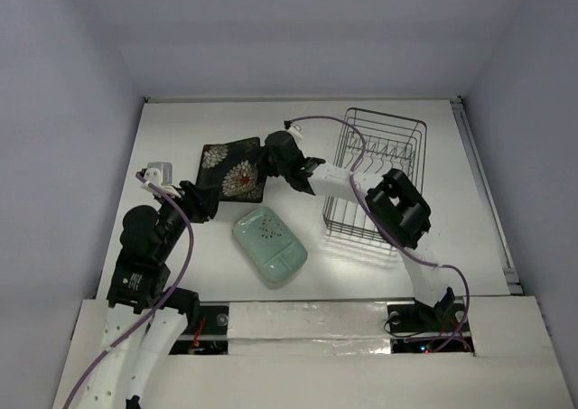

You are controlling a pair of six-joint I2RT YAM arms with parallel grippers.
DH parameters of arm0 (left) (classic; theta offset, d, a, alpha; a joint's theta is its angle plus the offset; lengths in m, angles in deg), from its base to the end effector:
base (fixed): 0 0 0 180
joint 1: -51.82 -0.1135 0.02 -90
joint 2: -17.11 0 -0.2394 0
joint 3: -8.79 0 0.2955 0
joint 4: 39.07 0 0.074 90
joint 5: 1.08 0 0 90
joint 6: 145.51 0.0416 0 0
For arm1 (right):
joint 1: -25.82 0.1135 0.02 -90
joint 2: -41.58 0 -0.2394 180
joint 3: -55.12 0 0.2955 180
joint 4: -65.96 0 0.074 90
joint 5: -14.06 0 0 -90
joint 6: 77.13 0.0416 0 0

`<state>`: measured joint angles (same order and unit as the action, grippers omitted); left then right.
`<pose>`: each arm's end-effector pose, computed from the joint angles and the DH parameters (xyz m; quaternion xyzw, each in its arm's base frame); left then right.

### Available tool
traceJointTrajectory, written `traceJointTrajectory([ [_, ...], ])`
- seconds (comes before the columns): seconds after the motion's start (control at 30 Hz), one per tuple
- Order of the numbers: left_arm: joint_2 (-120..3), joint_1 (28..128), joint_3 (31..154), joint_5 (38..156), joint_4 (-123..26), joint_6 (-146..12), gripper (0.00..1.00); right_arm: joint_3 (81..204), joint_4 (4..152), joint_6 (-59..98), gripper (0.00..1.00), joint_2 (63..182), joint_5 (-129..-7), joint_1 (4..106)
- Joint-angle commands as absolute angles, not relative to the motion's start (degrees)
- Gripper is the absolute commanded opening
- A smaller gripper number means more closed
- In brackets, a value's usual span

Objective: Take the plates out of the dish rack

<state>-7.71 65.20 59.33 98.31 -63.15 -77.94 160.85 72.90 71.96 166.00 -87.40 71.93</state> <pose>0.1774 -0.0492 0.3455 0.0037 0.6970 -0.2740 0.6626 0.3794 0.3825 0.1666 0.1480 0.8307 0.3697 0.3890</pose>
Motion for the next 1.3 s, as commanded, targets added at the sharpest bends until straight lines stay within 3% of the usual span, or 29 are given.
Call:
traceJointTrajectory([
  [0.0, -7.3, 64.8, 59.4, 98.6, -61.2, -78.0, 0.4, 163.2, 57.6, 79.6, 0.0, 163.7, -92.3, 71.7],
  [0.27, -7.5, 64.8, 59.3, 98.9, -61.1, -78.1, 0.4, 161.8, 56.1, 82.0, 0.01, 165.5, -94.7, 72.2],
  [0.57, -7.4, 64.8, 59.3, 98.9, -61.0, -78.1, 0.4, 160.5, 58.4, 81.1, 0.22, 166.3, -94.2, 72.2],
  [0.7, -7.2, 64.8, 59.3, 98.9, -61.0, -78.1, 0.4, 160.7, 60.1, 80.7, 0.28, 166.6, -93.8, 72.2],
  [0.83, -7.1, 64.8, 59.3, 98.9, -61.0, -78.1, 0.41, 161.9, 63.3, 78.7, 0.51, 166.8, -92.7, 72.2],
  [0.87, -7.1, 64.8, 59.3, 98.9, -61.1, -78.0, 0.41, 162.5, 64.6, 77.0, 0.63, 166.8, -92.5, 72.2],
  [0.97, -7.0, 64.8, 59.3, 99.0, -61.0, -78.0, 0.41, 165.4, 70.1, 72.6, 0.78, 167.3, -92.0, 72.2],
  [1.27, -6.4, 64.8, 59.3, 98.9, -61.0, -78.0, 0.41, 176.8, 89.4, 57.8, 0.96, 170.3, -92.5, 72.2],
])
